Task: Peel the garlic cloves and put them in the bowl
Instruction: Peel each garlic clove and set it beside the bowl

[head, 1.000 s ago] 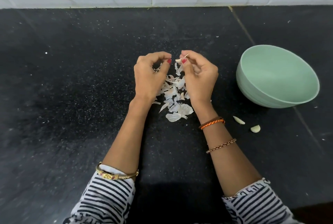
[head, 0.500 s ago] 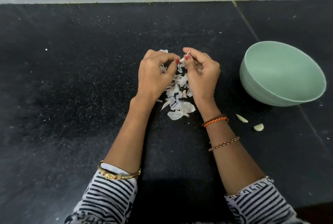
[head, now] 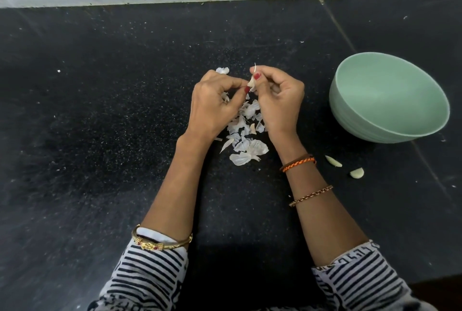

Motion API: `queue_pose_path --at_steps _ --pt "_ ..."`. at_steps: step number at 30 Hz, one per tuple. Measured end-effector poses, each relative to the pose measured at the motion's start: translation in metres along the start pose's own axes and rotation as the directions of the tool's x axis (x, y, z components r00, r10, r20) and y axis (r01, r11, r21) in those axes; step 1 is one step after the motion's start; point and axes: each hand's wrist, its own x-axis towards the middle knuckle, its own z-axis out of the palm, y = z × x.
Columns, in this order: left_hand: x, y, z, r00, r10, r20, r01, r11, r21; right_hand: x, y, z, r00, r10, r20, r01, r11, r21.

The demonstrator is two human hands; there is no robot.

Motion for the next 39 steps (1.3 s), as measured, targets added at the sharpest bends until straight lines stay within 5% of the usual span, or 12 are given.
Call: queue_pose_path --at_steps 17,29,39 --pt "-0.002 0.0 0.002 0.995 -0.101 0.026 0.103 0.989 -0.103 0.003 0.0 -0.007 0.99 -0.068 0.124 0.079 0.993 -0.086" --pt "-0.003 0.0 0.001 0.987 -0.16 0.022 0.161 0.966 -0.204 0.01 -0.013 -0.028 0.905 0.139 0.402 -0.213 0.966 0.145" --pt "0.001 0.007 -0.006 0.973 -0.232 0.012 0.219 0.896 -0.385 0.008 -0.019 -0.028 0.805 0.275 0.525 -0.475 0.829 0.295"
